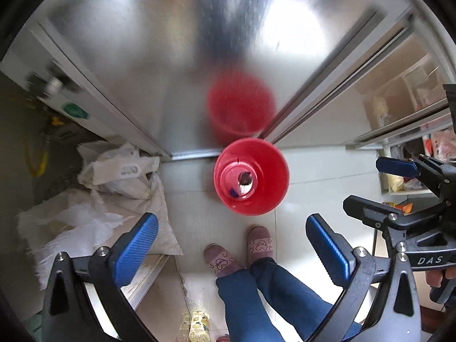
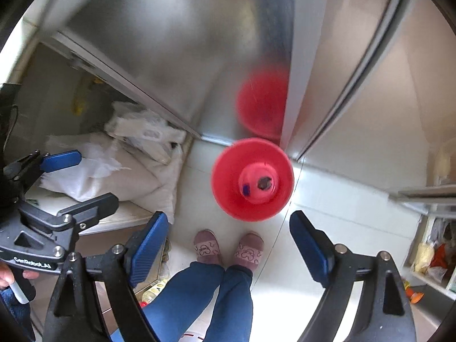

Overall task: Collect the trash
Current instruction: 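Open the left gripper over the red bin while the right gripper releases the cap, then raise both tools back to the counter toward the green toothbrush package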

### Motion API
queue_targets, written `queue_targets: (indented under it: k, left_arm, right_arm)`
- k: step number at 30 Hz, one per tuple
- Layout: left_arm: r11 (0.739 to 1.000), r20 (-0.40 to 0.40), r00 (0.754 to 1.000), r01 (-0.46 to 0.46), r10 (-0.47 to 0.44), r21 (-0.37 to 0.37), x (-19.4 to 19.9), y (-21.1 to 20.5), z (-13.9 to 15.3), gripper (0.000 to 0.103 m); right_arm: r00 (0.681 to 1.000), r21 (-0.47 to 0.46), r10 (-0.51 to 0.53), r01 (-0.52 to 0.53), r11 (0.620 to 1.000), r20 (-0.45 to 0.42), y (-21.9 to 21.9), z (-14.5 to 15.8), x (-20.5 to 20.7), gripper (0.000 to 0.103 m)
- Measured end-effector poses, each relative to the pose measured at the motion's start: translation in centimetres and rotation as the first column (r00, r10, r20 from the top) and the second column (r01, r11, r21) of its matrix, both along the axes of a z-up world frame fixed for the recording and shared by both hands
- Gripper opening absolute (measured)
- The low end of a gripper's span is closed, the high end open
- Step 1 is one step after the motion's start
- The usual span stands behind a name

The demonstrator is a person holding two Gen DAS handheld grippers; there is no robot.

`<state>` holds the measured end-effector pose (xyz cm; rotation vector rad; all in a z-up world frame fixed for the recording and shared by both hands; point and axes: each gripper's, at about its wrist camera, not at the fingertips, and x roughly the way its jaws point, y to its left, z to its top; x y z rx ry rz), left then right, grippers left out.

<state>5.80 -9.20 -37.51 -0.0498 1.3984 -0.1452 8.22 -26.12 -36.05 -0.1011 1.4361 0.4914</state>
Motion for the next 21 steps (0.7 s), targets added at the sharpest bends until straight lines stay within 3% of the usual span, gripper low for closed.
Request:
queue_targets:
  k: [13,21]
  left_arm:
    - [0.995,0.138,0.986,-0.096,0.097,-0.016,-1.9,2.0,17.6,0.103]
    - [0.995,0.221,0.971,-0.099,0.088,0.035,-2.1,2.9,24.5,0.103]
  right_arm:
    - [0.981,0.053,0.030,-0.041,0.998,0.190,0.3,18.1,-0.5,0.102]
    - [0.960,0.080,0.047,-0.072,0.994,0.277,1.0,24.6,0.6,0.102]
